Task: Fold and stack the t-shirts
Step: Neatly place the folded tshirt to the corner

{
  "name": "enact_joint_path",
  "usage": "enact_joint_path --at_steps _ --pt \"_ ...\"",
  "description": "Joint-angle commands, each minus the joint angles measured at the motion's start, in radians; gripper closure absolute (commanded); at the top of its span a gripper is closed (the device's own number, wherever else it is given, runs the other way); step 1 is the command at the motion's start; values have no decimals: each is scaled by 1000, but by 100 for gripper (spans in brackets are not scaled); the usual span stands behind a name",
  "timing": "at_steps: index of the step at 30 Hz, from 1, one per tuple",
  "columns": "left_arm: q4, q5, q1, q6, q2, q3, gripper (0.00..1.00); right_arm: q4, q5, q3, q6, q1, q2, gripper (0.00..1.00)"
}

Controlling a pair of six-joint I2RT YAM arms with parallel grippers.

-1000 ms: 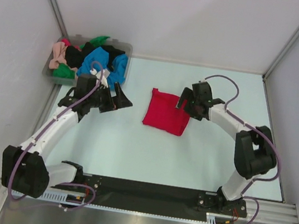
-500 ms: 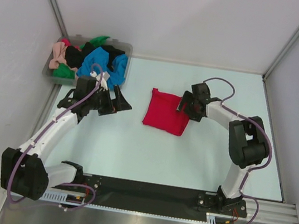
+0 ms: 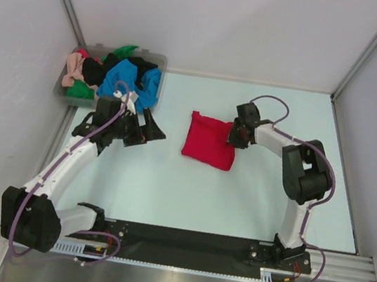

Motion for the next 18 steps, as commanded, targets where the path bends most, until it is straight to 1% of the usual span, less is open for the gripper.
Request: enact_joint_path --at_steps 1,2,5,6,9,12,15,16,18 --pt "0 6 5 12 -35 18 0 -18 48 48 -58 -2 54 72" --pt "-2 3 5 15 -35 26 0 -26 55 56 -70 -7 62 84" --pt "-11 -6 5 29 -31 41 0 -37 46 89 -113 -44 70 98" --pt "-14 -8 5 35 -28 44 0 -38 41 106 -121 -70 74 100" --pt "-17 0 5 50 -6 73 0 -35 20 125 -156 -111 80 100" --pt "-19 12 5 98 14 110 0 -37 9 164 -210 -166 108 100" --pt "-35 6 5 153 32 159 0 -38 -19 238 -282 -232 148 100" --pt "-43 -6 5 165 35 175 0 -40 -19 294 -297 -252 186 100" --pt "-60 -34 5 177 37 214 0 -52 -57 355 -350 -320 233 100"
